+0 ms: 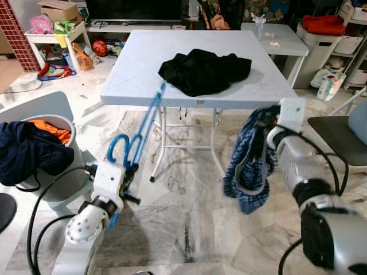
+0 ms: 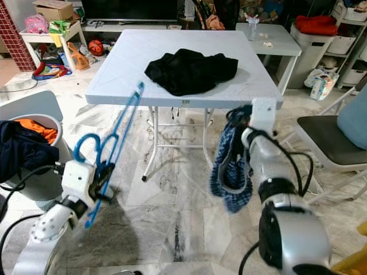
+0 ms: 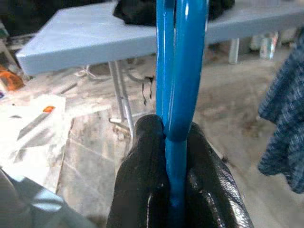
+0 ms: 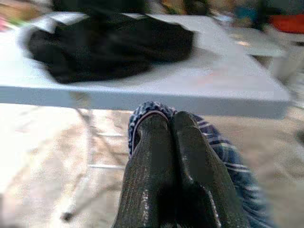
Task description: Hang hanger
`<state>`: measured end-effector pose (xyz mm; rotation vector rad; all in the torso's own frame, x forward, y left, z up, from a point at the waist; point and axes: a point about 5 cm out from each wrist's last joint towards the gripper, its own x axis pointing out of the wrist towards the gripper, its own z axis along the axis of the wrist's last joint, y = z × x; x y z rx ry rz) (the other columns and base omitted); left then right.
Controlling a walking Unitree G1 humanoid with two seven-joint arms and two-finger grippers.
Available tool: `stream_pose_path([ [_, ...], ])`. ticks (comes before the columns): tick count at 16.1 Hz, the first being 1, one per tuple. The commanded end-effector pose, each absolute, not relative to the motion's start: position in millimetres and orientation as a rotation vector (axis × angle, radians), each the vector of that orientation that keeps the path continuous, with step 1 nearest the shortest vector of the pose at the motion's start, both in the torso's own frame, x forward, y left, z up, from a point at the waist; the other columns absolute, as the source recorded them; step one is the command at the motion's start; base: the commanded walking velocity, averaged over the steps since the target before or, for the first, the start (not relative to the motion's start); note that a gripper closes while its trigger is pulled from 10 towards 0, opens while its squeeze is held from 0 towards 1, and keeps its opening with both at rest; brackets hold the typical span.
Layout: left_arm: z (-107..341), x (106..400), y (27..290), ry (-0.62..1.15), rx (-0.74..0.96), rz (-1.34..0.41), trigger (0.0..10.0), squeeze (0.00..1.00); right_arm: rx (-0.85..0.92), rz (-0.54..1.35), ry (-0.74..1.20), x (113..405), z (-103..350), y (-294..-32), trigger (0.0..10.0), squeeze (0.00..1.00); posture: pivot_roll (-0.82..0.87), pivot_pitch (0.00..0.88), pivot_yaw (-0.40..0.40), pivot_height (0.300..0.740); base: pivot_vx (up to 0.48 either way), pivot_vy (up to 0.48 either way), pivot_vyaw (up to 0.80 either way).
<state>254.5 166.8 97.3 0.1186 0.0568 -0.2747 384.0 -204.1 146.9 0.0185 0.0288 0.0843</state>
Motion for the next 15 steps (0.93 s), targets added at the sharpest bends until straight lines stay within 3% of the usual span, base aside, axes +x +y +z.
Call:
stream_pose_path([
  [1,100,259,166,0.042,0.100,-0.222,10.0,0.00,0.043,0.164,-0.085,386,167,-197,0.0,0.00,-0.03,0.000,-0.017,0.740,0.000,0.000,0.00],
  [8,114,266,187,-0.041,0.061,-0.008,10.0,0.00,0.106,0.373,-0.229,365,177,-160,0.0,0.00,-0.03,0.000,-0.014,0.740,0.000,0.000,0.00],
  [15,128,284,199,-0.082,0.007,0.032,10.0,0.00,0.119,0.421,-0.261,366,192,-145,0.0,0.00,-0.03,0.000,-0.018,0.740,0.342,0.000,0.00],
])
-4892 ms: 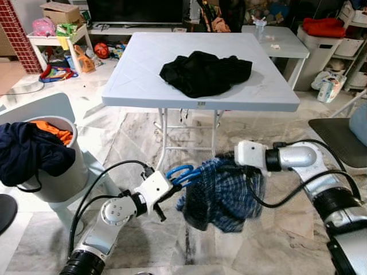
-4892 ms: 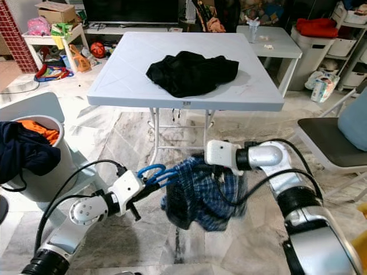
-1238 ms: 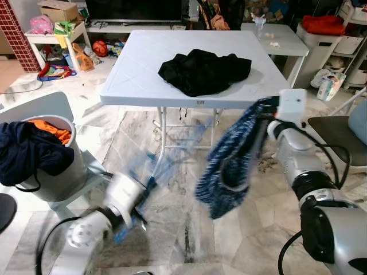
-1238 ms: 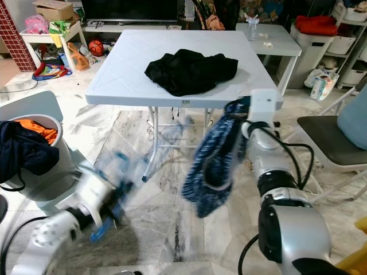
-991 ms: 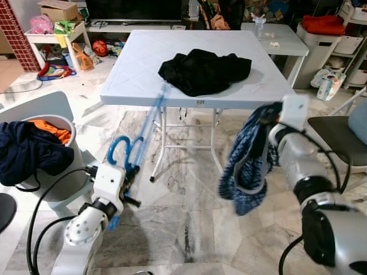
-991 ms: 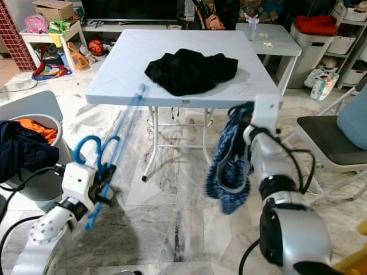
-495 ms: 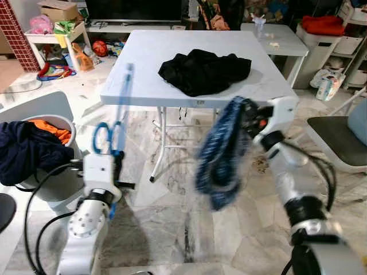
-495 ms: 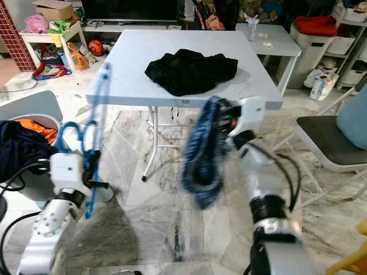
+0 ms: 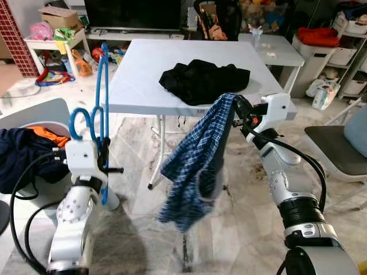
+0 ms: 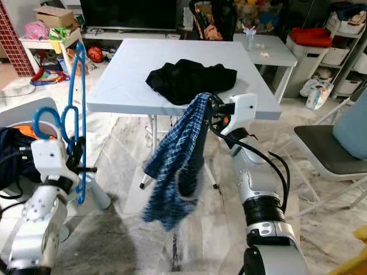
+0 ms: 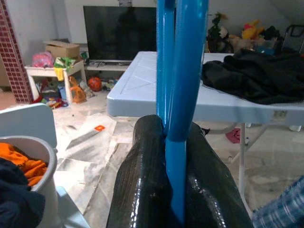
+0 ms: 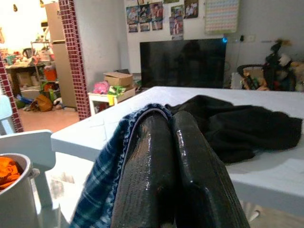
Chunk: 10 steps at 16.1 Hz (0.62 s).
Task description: Hang hanger
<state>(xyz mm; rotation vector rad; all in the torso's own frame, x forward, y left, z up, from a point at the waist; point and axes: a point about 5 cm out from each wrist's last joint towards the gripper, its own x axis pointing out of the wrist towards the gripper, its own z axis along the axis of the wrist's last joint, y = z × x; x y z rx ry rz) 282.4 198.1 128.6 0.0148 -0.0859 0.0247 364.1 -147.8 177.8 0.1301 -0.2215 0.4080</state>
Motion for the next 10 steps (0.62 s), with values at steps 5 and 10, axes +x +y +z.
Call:
stream_pose_path([
  [5,133.4,288.3,198.8,-0.099,-0.027,0.039,10.0,0.00,0.122,0.424,-0.273,366.6,196.9,-144.6,0.0,0.00,-0.04,0.000,-0.016,0.740,0.399,0.000,0.00],
  [10,133.4,288.3,198.8,-0.099,-0.027,0.039,10.0,0.00,0.122,0.424,-0.273,366.6,196.9,-144.6,0.0,0.00,-0.04,0.000,-0.016,0.740,0.401,0.000,0.00],
])
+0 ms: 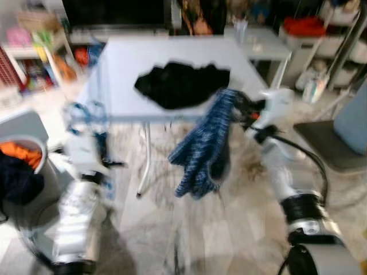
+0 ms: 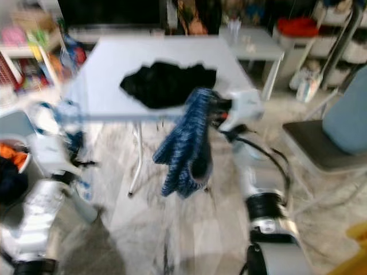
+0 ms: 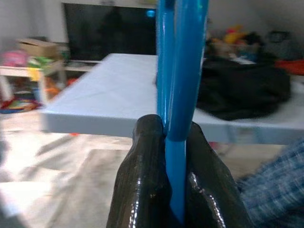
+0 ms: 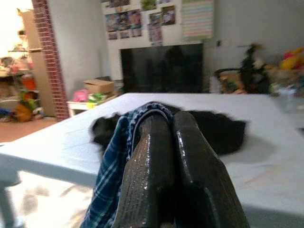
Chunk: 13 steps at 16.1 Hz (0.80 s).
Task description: Hang hanger
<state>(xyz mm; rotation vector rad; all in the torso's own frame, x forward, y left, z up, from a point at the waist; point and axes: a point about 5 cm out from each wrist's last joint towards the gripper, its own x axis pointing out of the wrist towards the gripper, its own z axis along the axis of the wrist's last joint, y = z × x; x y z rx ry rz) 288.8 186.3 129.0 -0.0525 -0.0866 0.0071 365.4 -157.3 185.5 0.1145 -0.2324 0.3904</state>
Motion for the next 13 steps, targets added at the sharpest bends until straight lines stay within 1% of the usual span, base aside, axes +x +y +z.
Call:
stream_pose_path([
  [1,133.4,288.3,198.8,-0.099,-0.027,0.039,10.0,0.00,0.122,0.424,-0.273,366.6,196.9,-144.6,0.0,0.00,-0.04,0.000,-0.016,0.740,0.401,0.000,0.00],
  [10,133.4,288.3,198.8,-0.099,-0.027,0.039,10.0,0.00,0.122,0.424,-0.273,366.6,196.9,-144.6,0.0,0.00,-0.04,0.000,-0.016,0.740,0.401,0.000,0.00],
  [13,129.6,286.0,201.7,-0.075,-0.040,0.074,10.0,0.00,0.129,0.418,-0.248,365.8,188.7,-140.5,0.0,0.00,-0.03,0.000,-0.018,0.740,0.364,0.315,0.00],
])
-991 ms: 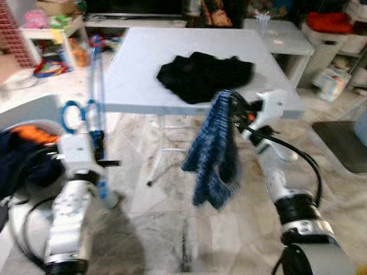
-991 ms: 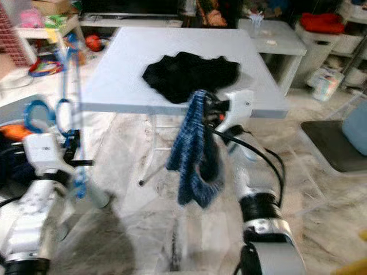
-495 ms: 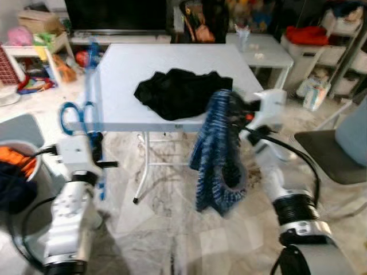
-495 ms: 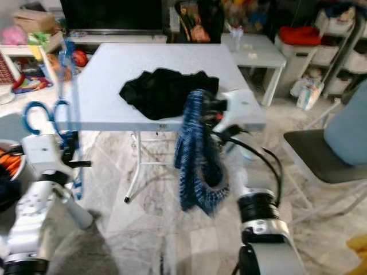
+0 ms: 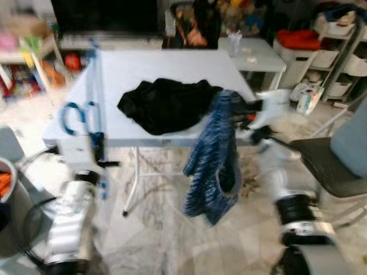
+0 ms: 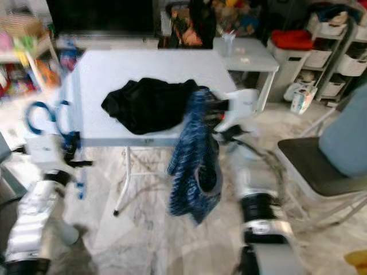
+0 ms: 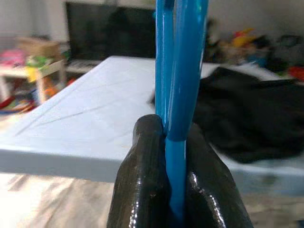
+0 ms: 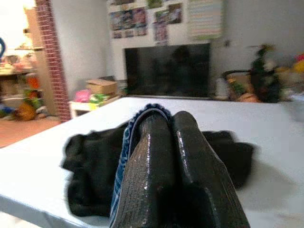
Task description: Hang hanger
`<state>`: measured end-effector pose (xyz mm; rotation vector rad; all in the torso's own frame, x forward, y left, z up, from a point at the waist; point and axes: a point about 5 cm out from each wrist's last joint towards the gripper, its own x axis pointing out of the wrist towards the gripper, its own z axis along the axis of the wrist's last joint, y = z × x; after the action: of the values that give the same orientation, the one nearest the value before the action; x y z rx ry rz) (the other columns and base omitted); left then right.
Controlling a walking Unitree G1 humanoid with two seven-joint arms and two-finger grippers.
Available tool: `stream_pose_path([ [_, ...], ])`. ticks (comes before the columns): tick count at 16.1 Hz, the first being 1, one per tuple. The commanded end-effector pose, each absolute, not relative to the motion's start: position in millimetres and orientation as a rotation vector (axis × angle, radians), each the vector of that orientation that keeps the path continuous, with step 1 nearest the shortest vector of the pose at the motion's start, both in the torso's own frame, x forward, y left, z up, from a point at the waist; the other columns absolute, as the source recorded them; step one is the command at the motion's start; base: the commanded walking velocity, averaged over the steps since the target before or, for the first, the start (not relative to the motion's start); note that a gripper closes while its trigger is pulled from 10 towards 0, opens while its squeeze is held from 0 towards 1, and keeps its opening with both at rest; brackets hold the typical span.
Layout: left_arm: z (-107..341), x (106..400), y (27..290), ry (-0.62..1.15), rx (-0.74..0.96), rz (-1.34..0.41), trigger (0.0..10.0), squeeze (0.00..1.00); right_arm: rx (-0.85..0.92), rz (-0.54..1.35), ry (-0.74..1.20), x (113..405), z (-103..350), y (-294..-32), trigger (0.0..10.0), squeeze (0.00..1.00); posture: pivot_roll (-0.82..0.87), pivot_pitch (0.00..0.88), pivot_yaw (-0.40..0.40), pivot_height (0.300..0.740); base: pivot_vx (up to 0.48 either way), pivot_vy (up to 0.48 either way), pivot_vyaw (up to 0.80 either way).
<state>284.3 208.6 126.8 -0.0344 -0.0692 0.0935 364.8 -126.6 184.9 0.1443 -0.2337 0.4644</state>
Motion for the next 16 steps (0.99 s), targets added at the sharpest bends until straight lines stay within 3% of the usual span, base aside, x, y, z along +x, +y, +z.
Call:
stream_pose_path([
  [1,124,283,202,-0.055,-0.041,0.086,10.0,0.00,0.125,0.410,-0.229,363,181,-140,0.0,0.00,-0.03,0.000,-0.018,0.740,0.326,0.352,0.00],
  [4,108,275,203,-0.002,-0.019,0.097,10.0,0.00,0.098,0.375,-0.149,352,147,-138,0.0,0.00,-0.02,0.000,-0.015,0.740,0.260,0.404,0.00],
  [7,93,262,209,0.045,0.006,0.143,10.0,0.00,0.038,0.299,-0.051,335,105,-142,0.0,0.00,-0.01,0.000,-0.010,0.740,0.000,0.000,0.00],
  [13,95,259,213,0.023,0.004,0.165,10.0,0.00,0.031,0.278,-0.116,341,118,-141,0.0,0.00,-0.01,0.000,-0.003,0.740,0.000,0.000,0.00],
  [16,98,260,211,0.014,0.004,0.152,10.0,0.00,0.039,0.291,-0.163,345,130,-136,0.0,0.00,0.00,0.000,-0.007,0.740,0.316,0.000,0.18],
])
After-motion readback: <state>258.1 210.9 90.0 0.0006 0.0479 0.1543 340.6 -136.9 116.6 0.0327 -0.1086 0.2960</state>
